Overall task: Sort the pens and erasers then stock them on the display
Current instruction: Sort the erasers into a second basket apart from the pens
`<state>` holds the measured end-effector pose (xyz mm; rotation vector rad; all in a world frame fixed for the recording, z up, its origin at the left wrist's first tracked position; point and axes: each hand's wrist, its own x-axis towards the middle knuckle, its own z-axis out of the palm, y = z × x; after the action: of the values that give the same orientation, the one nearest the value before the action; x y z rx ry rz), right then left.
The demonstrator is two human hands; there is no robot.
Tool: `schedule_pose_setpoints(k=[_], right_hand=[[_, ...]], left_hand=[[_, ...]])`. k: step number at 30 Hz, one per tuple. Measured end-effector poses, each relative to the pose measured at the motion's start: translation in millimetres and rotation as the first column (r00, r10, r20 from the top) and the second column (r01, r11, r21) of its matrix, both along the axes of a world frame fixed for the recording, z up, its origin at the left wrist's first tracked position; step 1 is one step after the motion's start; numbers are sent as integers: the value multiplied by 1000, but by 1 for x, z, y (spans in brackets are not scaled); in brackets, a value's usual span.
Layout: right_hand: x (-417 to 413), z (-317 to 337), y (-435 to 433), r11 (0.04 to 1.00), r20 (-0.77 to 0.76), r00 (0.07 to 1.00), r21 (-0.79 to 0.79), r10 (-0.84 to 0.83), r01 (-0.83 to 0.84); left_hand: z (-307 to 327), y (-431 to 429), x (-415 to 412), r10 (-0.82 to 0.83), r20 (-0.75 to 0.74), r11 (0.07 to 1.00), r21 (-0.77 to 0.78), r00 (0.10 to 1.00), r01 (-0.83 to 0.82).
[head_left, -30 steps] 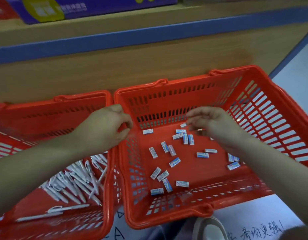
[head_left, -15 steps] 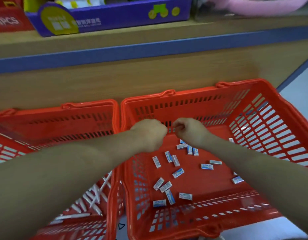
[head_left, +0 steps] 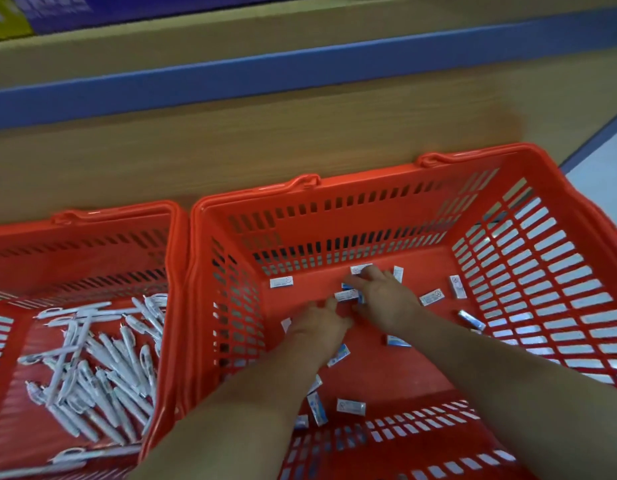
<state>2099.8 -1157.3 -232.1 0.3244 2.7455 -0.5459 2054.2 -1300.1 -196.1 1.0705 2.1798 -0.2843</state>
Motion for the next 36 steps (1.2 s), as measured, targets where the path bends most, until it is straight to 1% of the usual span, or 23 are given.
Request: schedule_pose_setpoints(k=[2, 4, 6, 7, 9, 11, 13, 14, 15, 16, 17, 18, 19, 20, 21, 22, 24, 26, 28, 30, 32, 35, 36], right_hand=[[-2, -1, -2, 1000, -27, 1000, 9, -12, 12], [-4, -2, -8, 996, -63, 998, 81, 31, -26], [-7, -1, -11, 988, -70, 995, 140, 69, -58], [-9, -1, -12, 986, -62, 995, 152, 77, -67], [-15, -2, -15, 980, -34, 996, 181, 88, -81], [-20, 0, -18, 979, 9, 997, 189, 79, -79], [-24, 2, -18, 988, 57, 998, 147, 32, -40], [-26, 4, -16, 996, 75, 997, 85, -11, 4], [-28, 7, -16, 998, 85, 994, -12, -63, 64], [-30, 11, -13, 970, 81, 984, -174, -157, 169], [-33, 18, -11, 854, 111, 943, -402, -312, 330], [-37, 26, -10, 636, 209, 860, -597, -465, 489], [-40, 33, -9, 401, 342, 764, -694, -548, 598], [-43, 40, -7, 230, 439, 700, -730, -563, 643], [-44, 46, -6, 143, 482, 679, -749, -553, 648], [-44, 51, -4, 101, 493, 682, -767, -541, 634], [-44, 62, -2, 30, 488, 697, -808, -525, 588], [-43, 74, -1, -51, 482, 711, -843, -512, 536], [-42, 86, -1, -126, 464, 739, -875, -489, 467], [-42, 97, -4, -183, 435, 779, -900, -451, 396], [-45, 108, -11, -189, 416, 782, -909, -464, 371], [-51, 119, -22, -181, 390, 716, -918, -578, 354], [-51, 123, -25, -184, 374, 712, -925, -595, 332]], left_hand=[[-13, -5, -5, 109, -11, 994, -1, 994, -109], [-18, -5, -8, 164, -10, 985, -43, 986, -164], [-20, -6, -10, 128, -72, 987, -85, 989, -134], [-21, -9, -13, 150, -77, 986, -66, 986, -156], [-17, -11, -10, 207, -24, 978, 38, 978, -206], [-17, -14, -8, 307, 24, 941, 144, 951, -307], [-19, -15, -13, 433, 102, 863, 241, 896, -445], [-15, -13, -15, 517, 155, 801, 260, 842, -540], [-10, -9, -18, 599, 231, 722, 257, 767, -642], [-3, -3, -21, 669, 343, 612, 248, 659, -751], [3, 4, -23, 707, 476, 472, 232, 523, -850], [11, 10, -27, 724, 577, 328, 194, 378, -924], [20, 16, -30, 723, 645, 210, 137, 248, -968], [29, 21, -32, 711, 689, 121, 80, 143, -989], [38, 24, -33, 684, 726, 67, 40, 75, -997], [45, 26, -33, 639, 768, 35, 25, 42, -999], [57, 27, -31, 506, 862, -26, 45, 26, -999], [67, 25, -32, 416, 907, -83, 115, 71, -990], [78, 20, -35, 376, 920, -132, 172, 111, -976], [90, 15, -39, 299, 951, -147, 129, 81, -981], [102, 12, -43, 244, 968, -126, 88, 55, -988], [114, 11, -46, 207, 978, -131, 45, 17, -990], [116, 11, -47, 200, 979, -132, 52, 24, -990]])
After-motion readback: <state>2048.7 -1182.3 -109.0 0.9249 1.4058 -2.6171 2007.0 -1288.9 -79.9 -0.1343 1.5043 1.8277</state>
